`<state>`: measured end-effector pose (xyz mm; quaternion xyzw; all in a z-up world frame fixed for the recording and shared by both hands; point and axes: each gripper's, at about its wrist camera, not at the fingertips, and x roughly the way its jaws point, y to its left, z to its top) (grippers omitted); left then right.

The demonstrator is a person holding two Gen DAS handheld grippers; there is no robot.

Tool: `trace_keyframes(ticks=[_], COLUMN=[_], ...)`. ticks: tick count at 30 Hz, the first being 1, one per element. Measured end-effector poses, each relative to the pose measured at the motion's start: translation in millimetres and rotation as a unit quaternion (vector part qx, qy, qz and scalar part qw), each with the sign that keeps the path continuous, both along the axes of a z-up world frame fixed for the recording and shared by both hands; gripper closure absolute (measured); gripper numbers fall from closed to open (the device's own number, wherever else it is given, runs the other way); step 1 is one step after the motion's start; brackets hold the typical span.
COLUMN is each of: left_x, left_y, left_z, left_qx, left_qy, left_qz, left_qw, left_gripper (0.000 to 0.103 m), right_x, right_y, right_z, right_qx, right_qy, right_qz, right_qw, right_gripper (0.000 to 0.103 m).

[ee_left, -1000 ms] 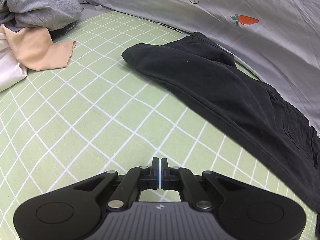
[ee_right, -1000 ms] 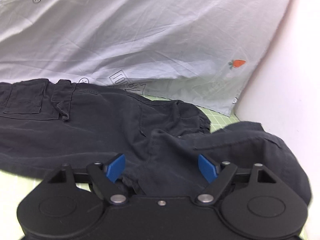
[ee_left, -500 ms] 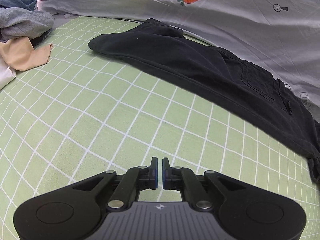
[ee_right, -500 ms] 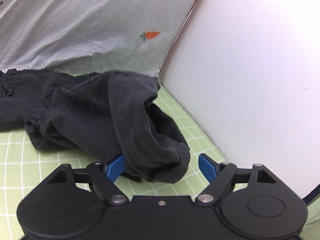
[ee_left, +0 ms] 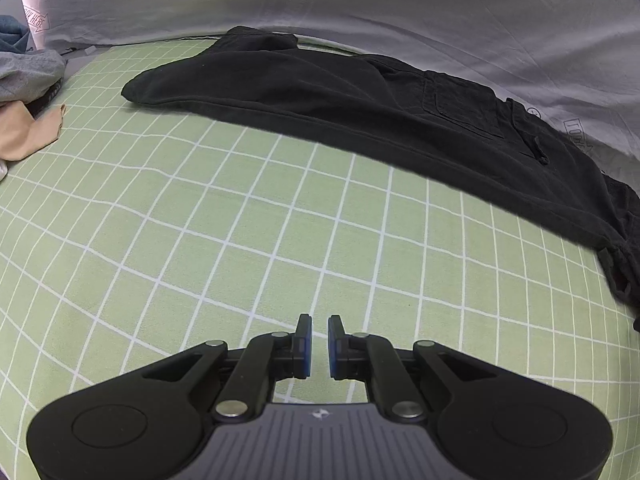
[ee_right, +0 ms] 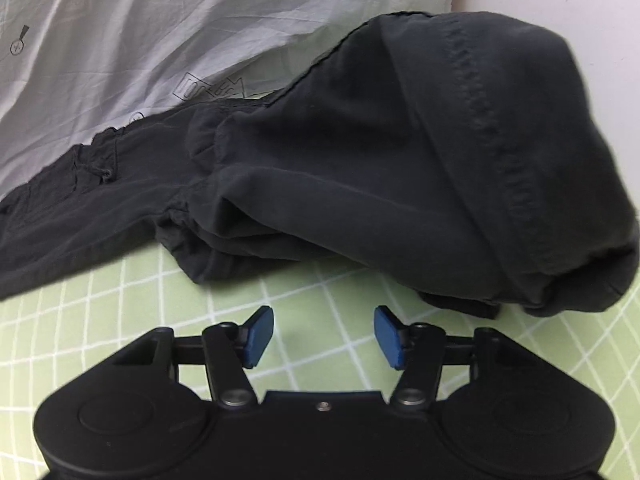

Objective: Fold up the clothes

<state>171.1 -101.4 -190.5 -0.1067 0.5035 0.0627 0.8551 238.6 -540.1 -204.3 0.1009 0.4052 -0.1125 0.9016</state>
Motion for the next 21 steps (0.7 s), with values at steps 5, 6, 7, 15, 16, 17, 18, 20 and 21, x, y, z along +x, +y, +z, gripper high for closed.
trace_keyframes(ticks=[5, 6, 7, 15, 16, 17, 18, 20, 21], left_x=[9, 12, 14, 24, 24, 24, 24, 23, 23], left_y=[-17, -18, -19, -17, -16, -15, -13, -9, -7], left_z=[-1, -3, -4, -11, -12, -12, -13, -13, -13], left_qx=[0.005, 0.006, 0.006, 0.000, -0.004, -0.007, -0.010, -0.016, -0.019], left_qy=[0.007, 0.009, 0.011, 0.016, 0.016, 0.016, 0.015, 0.013, 0.012], left_qz=[-0.026, -0.029, -0.032, -0.047, -0.047, -0.047, -0.047, -0.045, -0.043], left_qw=[0.9996, 0.9995, 0.9994, 0.9987, 0.9987, 0.9987, 0.9987, 0.9988, 0.9988], left_gripper=[0.093, 0.093, 0.093, 0.093, 0.093, 0.093, 0.093, 0.093, 0.093], right_x=[30, 36, 43, 48, 46, 44, 41, 34, 30], right_y=[27, 32, 34, 43, 45, 47, 50, 57, 60], right_z=[-2, -4, -6, -6, -3, -1, 3, 14, 21], right_qx=[0.053, 0.056, 0.052, 0.019, 0.013, 0.007, 0.005, 0.019, 0.037], right_qy=[-0.021, -0.017, -0.005, 0.015, 0.015, 0.015, 0.015, 0.010, 0.005], right_qz=[0.027, 0.024, 0.010, -0.045, -0.040, -0.034, -0.030, -0.016, -0.006], right_qw=[0.998, 0.998, 0.999, 0.999, 0.999, 0.999, 0.999, 1.000, 0.999], right_gripper=[0.046, 0.047, 0.053, 0.095, 0.096, 0.097, 0.097, 0.098, 0.098])
